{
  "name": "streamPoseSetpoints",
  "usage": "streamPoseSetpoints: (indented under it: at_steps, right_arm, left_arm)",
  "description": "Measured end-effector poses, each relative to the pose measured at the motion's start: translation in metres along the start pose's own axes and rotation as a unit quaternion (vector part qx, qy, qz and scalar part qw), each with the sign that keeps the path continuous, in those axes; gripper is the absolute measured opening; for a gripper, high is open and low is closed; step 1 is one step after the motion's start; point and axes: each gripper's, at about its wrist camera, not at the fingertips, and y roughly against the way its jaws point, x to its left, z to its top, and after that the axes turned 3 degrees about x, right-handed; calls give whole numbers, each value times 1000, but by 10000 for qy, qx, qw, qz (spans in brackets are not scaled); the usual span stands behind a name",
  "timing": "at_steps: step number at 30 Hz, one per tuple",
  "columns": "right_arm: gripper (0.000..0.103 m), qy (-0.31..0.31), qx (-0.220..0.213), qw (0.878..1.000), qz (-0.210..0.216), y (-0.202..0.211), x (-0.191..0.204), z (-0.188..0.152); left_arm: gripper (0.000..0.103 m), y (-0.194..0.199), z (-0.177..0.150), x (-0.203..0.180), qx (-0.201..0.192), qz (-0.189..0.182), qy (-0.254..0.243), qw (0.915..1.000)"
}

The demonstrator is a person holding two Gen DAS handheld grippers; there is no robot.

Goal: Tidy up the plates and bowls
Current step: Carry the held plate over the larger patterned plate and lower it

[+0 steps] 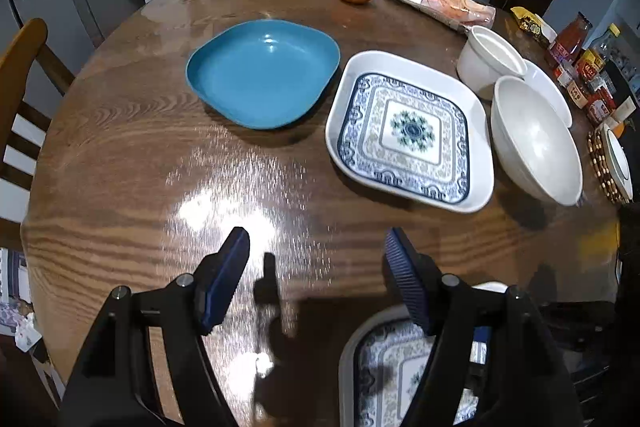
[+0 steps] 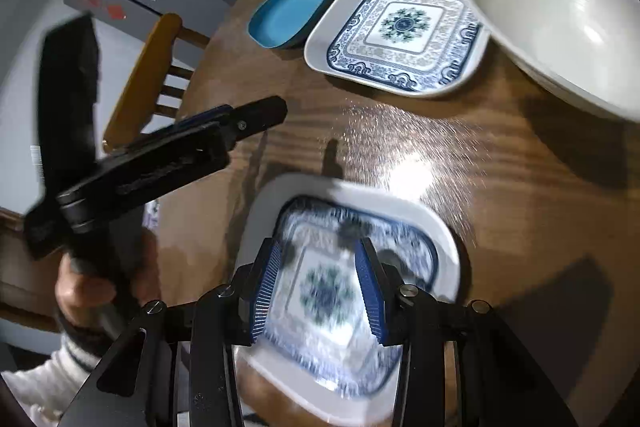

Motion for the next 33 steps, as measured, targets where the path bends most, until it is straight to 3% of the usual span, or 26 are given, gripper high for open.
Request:
streamPoseSetpoints:
  at_steps: [7,14,16,21,24,27,33]
  right_arm:
    - [40,-128,-419,9982,-414,-5,-5,22]
    - [40,-567,-612,9965,-78,16,-16,21]
    - [40,-861,-805,9924,-358,28,-26,16]
    - [40,-1394,-1165,9815,-597,37,-44,21]
    - [40,-1656,-1300,9771,-304,41,-47,21]
    - [40,-1655,-1402,9757,-304,49,-42,19]
    - [40,-1740,-1580,9690,-764,47,-45,25]
  left_arm:
    - [70,-14,17,-1,55,-32,-48,10000]
    - [70,-25,35,-3,102,-109,-86,9999]
    - [70,-30,38,-4,120,-163,-61,9998]
    - [70,-43,44,-12,230,-191,-94,9995]
    - [70,-46,47,-12,240,-200,-72,9995]
    - [70,-49,49,-9,262,-208,-45,9994]
    - [68,-53,56,-9,243,-274,6,9993]
